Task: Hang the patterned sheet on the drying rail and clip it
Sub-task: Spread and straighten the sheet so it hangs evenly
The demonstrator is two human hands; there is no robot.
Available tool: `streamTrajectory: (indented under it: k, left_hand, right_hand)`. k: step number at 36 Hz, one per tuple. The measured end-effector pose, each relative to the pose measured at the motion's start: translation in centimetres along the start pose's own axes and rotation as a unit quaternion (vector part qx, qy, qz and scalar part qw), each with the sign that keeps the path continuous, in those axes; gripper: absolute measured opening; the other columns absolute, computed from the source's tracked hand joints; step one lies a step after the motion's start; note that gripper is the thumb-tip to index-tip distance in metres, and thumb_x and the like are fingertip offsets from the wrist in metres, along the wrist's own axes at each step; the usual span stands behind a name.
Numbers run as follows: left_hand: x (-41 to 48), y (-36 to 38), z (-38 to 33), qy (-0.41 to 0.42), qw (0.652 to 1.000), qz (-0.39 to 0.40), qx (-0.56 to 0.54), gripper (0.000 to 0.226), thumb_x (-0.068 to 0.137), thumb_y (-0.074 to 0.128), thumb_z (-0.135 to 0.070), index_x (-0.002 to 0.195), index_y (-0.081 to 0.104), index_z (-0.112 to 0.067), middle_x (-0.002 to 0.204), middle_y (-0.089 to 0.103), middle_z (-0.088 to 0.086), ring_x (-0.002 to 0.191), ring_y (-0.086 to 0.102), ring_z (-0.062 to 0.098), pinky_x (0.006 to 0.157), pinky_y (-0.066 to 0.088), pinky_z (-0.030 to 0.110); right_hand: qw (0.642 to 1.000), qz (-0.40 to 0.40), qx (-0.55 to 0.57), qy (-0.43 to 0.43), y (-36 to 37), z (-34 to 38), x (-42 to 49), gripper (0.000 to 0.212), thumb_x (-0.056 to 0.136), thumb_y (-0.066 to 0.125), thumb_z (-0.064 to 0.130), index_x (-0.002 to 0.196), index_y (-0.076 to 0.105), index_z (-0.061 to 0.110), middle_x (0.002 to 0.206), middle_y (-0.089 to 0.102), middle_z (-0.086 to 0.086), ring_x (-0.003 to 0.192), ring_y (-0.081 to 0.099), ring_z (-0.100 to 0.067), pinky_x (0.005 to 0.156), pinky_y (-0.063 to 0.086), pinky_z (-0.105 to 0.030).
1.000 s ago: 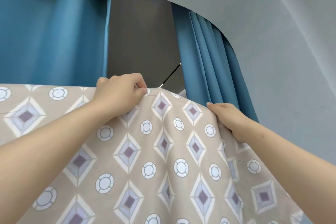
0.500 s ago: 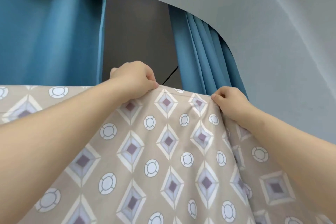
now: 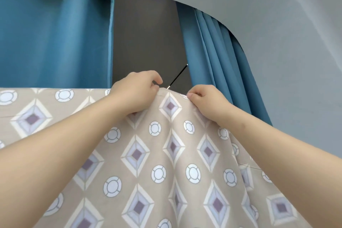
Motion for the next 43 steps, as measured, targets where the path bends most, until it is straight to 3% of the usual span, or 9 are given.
streamTrajectory:
  k: [5,10,14,17,23,28,34,39,43]
  left_hand:
    - [-1.7,-1.9,3.0,-0.074,0.995,-0.047,0.054,0.031,0.091,0.033,-0.021,0.097,0.061,-0.034,0.099,0.065,-0.006,0.091,0.057,0.023,0.068,0.038,0.03]
    - [-3.2,-4.3,6.1,-0.144,0.986,-0.083,0.026,0.023,0.091,0.04,-0.026,0.092,0.063,-0.031,0.099,0.064,-0.003,0.087,0.052,0.023,0.069,0.037,0.029]
    - [-3.9,-4.9,7.0,-0.12,0.992,-0.038,0.002,0.024,0.093,0.046,-0.031,0.094,0.068,-0.023,0.092,0.067,-0.004,0.092,0.052,0.02,0.069,0.038,0.028]
    - [-4.1,-5.5,7.4,-0.105,0.993,-0.036,-0.026,0.024,0.093,0.049,-0.029,0.094,0.072,-0.022,0.083,0.064,-0.012,0.091,0.052,0.015,0.062,0.038,0.024]
    - [-4.8,-5.5,8.2,-0.069,0.995,-0.07,-0.016,0.02,0.091,0.054,-0.026,0.102,0.071,-0.024,0.104,0.069,-0.008,0.104,0.057,0.014,0.079,0.037,0.022]
    - [-5.1,-4.5,8.0,-0.038,0.994,-0.101,-0.006,0.021,0.089,0.058,-0.028,0.106,0.069,-0.024,0.104,0.07,-0.007,0.105,0.06,0.015,0.089,0.043,0.026]
    - [-5.6,-4.4,8.4,0.005,0.993,-0.103,0.049,0.027,0.094,0.044,-0.032,0.119,0.054,-0.027,0.115,0.065,-0.009,0.108,0.056,0.022,0.093,0.039,0.034]
    - [-6.8,-6.0,12.1,-0.082,0.971,-0.195,0.113,0.028,0.097,0.031,-0.023,0.12,0.046,-0.016,0.098,0.068,0.012,0.09,0.055,0.037,0.075,0.034,0.036]
    - [-7.3,-6.8,14.3,-0.122,0.966,-0.189,0.124,0.027,0.098,0.032,-0.022,0.104,0.056,-0.01,0.097,0.067,0.013,0.093,0.056,0.035,0.081,0.034,0.035]
  right_hand:
    - [0.996,-0.036,-0.064,0.047,-0.1,-1.6,0.3,0.032,0.093,0.04,0.015,0.064,0.049,0.025,0.067,0.053,0.008,0.082,0.053,-0.022,0.067,0.043,-0.026]
    - [0.995,-0.093,-0.008,0.033,0.4,0.7,-0.2,0.02,0.091,0.038,0.019,0.081,0.055,0.024,0.085,0.061,0.007,0.093,0.055,-0.023,0.09,0.045,-0.042]
    - [0.999,-0.015,-0.023,-0.043,2.2,3.9,-0.3,0.015,0.094,0.042,0.031,0.089,0.056,0.03,0.079,0.061,0.013,0.093,0.057,-0.019,0.097,0.04,-0.042]
    - [0.999,0.016,0.012,-0.039,3.3,5.1,0.5,0.014,0.093,0.046,0.028,0.087,0.057,0.033,0.078,0.056,0.018,0.084,0.054,-0.016,0.095,0.044,-0.044]
    - [0.998,0.004,0.036,-0.046,4.2,5.2,0.5,0.016,0.092,0.048,0.027,0.086,0.061,0.033,0.088,0.061,0.012,0.1,0.055,-0.016,0.097,0.042,-0.039]
    - [0.967,-0.066,-0.231,-0.082,4.9,7.1,0.6,0.034,0.089,0.029,0.021,0.089,0.062,0.025,0.093,0.061,0.004,0.093,0.038,-0.02,0.087,0.025,-0.037]
    - [0.978,0.065,-0.163,-0.115,7.3,9.5,1.2,0.029,0.097,0.027,0.038,0.098,0.054,0.027,0.077,0.062,0.009,0.093,0.051,-0.019,0.08,0.022,-0.033]
    - [0.986,-0.026,-0.135,-0.094,7.7,9.3,1.3,0.019,0.098,0.025,0.026,0.097,0.042,0.018,0.072,0.063,-0.001,0.079,0.047,-0.026,0.084,0.025,-0.034]
    - [0.98,-0.061,-0.174,-0.077,8.6,10.3,1.5,0.015,0.095,0.025,0.013,0.088,0.039,0.015,0.073,0.051,-0.003,0.064,0.043,-0.024,0.079,0.024,-0.036]
Point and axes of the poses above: each hand's wrist, its own x-axis towards the middle knuckle, its own y-axis out of the palm, z = x × y, the point moved 1 cm from there along x, towards the middle knuckle
